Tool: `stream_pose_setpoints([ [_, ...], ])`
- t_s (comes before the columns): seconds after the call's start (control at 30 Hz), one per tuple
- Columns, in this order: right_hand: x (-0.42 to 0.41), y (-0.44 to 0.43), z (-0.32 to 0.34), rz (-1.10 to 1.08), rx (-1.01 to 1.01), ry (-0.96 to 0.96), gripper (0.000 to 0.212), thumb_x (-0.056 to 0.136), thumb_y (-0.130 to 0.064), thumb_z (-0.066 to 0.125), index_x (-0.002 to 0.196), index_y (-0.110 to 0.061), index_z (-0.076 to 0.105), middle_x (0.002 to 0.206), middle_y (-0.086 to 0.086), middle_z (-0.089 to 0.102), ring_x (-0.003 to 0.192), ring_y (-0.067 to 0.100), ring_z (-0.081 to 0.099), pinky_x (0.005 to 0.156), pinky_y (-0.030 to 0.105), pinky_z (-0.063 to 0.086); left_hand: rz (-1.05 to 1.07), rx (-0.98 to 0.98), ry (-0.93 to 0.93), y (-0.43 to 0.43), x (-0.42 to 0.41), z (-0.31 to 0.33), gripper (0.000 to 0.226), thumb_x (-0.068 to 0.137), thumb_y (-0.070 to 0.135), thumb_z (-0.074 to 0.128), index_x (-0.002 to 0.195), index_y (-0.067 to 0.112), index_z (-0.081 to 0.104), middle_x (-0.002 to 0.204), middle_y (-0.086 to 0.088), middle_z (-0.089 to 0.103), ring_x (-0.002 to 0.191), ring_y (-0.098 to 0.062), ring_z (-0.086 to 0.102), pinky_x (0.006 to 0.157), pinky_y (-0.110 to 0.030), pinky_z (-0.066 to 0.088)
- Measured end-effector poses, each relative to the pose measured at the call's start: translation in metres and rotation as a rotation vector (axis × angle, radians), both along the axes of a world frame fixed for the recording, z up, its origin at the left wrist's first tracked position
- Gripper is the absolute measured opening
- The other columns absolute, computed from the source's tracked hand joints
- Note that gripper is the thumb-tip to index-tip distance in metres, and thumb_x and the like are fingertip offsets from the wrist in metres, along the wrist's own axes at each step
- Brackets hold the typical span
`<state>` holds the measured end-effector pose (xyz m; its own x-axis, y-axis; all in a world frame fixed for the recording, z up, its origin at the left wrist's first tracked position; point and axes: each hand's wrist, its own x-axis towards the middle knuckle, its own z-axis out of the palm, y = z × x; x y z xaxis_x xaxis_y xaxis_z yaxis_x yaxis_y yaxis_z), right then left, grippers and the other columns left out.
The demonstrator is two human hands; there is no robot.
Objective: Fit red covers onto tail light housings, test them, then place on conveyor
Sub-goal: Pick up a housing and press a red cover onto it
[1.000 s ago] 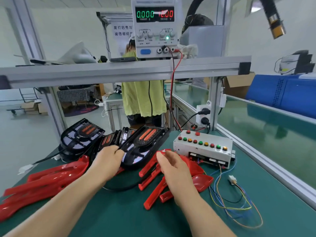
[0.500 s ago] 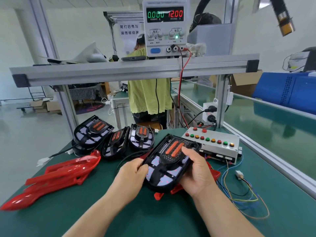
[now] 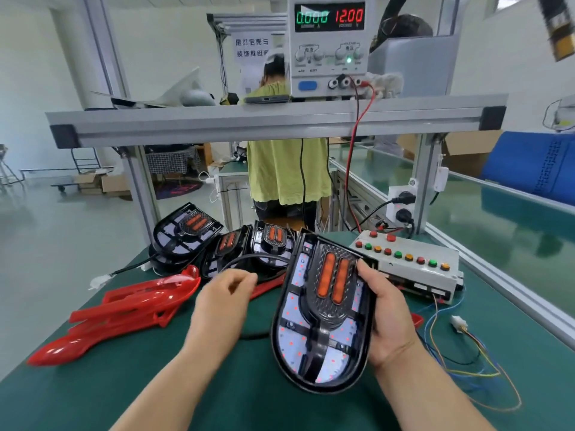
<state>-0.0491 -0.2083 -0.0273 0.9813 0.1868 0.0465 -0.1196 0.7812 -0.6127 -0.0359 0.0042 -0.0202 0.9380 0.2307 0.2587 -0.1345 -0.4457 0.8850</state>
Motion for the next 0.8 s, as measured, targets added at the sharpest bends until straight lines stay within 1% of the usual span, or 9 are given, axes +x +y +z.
stream_pose_setpoints([
  [0.07,0.0,-0.003,0.0,-0.02,0.007,-0.004,0.041,0.086,-0.034,0.057,0.104,-0.003,0.078,0.113,0.022,0.072,0.096,0.037,0.072,0.076,0.049,0.059,0.016,0.162,-0.077,0.015,-0.002,0.0,0.015,0.091,0.032,0.063,0.077,0.031,0.069,0.079,0.014,0.069,0.073,0.002,0.061,0.061,-0.012,0.043],
  [0.13,0.002,-0.008,0.0,-0.051,0.022,0.004,0.041,0.089,-0.035,0.056,0.103,-0.004,0.078,0.113,0.022,0.072,0.095,0.037,0.072,0.076,0.05,0.06,-0.146,0.281,0.002,0.021,-0.002,-0.008,0.01,0.088,0.032,0.069,0.079,0.035,0.072,0.084,0.014,0.069,0.083,0.001,0.061,0.076,-0.014,0.046],
  [0.2,0.004,-0.013,0.0,-0.079,0.028,0.02,0.042,0.093,-0.036,0.053,0.104,-0.004,0.078,0.113,0.022,0.072,0.095,0.037,0.072,0.075,0.05,0.06,-0.305,0.451,0.115,0.016,-0.002,-0.018,0.009,0.085,0.037,0.074,0.093,0.036,0.075,0.094,0.013,0.065,0.095,-0.001,0.058,0.088,-0.018,0.044],
  [0.3,0.005,-0.02,-0.001,-0.099,0.049,0.025,0.043,0.091,-0.038,0.054,0.1,-0.004,0.079,0.108,0.021,0.073,0.092,0.036,0.073,0.071,0.049,0.06,-0.426,0.637,0.115,0.003,0.006,-0.029,0.023,0.085,0.039,0.074,0.106,0.028,0.074,0.097,0.007,0.058,0.1,-0.011,0.056,0.092,-0.027,0.044],
  [0.43,0.006,-0.026,-0.002,-0.108,0.092,0.031,0.043,0.085,-0.04,0.056,0.09,-0.005,0.08,0.097,0.019,0.076,0.083,0.034,0.075,0.065,0.048,0.06,-0.344,0.68,0.057,-0.003,0.009,-0.03,0.009,0.094,0.029,0.064,0.1,0.024,0.068,0.099,0.007,0.055,0.102,-0.015,0.055,0.092,-0.03,0.043],
  [0.47,0.006,-0.027,-0.003,-0.105,0.093,0.034,0.043,0.085,-0.04,0.057,0.09,-0.005,0.081,0.096,0.019,0.076,0.082,0.034,0.075,0.065,0.048,0.06,-0.297,0.656,0.02,-0.001,0.01,-0.03,0.003,0.095,0.027,0.062,0.095,0.025,0.065,0.098,0.008,0.054,0.101,-0.014,0.054,0.091,-0.032,0.043],
  [0.53,0.005,-0.027,-0.004,-0.084,0.089,0.042,0.043,0.083,-0.041,0.058,0.092,-0.005,0.08,0.098,0.019,0.076,0.083,0.035,0.075,0.066,0.049,0.06,-0.2,0.546,-0.077,0.005,0.009,-0.027,0.012,0.096,0.022,0.058,0.086,0.028,0.057,0.095,0.011,0.053,0.095,-0.011,0.052,0.087,-0.031,0.043],
  [0.63,0.003,-0.026,-0.005,-0.049,0.079,0.052,0.045,0.085,-0.043,0.057,0.093,-0.005,0.08,0.099,0.02,0.075,0.084,0.036,0.074,0.067,0.05,0.059,-0.111,0.304,-0.138,0.014,0.006,-0.022,0.018,0.099,0.021,0.053,0.084,0.031,0.055,0.093,0.014,0.055,0.091,0.0,0.051,0.077,-0.016,0.038],
  [0.8,0.0,-0.023,-0.005,0.001,0.111,0.063,0.047,0.09,-0.042,0.052,0.091,-0.005,0.081,0.096,0.018,0.076,0.083,0.035,0.075,0.069,0.05,0.06,-0.075,0.117,-0.183,0.016,0.002,-0.013,0.021,0.099,0.019,0.053,0.084,0.034,0.057,0.089,0.012,0.059,0.082,0.002,0.053,0.071,-0.019,0.039],
])
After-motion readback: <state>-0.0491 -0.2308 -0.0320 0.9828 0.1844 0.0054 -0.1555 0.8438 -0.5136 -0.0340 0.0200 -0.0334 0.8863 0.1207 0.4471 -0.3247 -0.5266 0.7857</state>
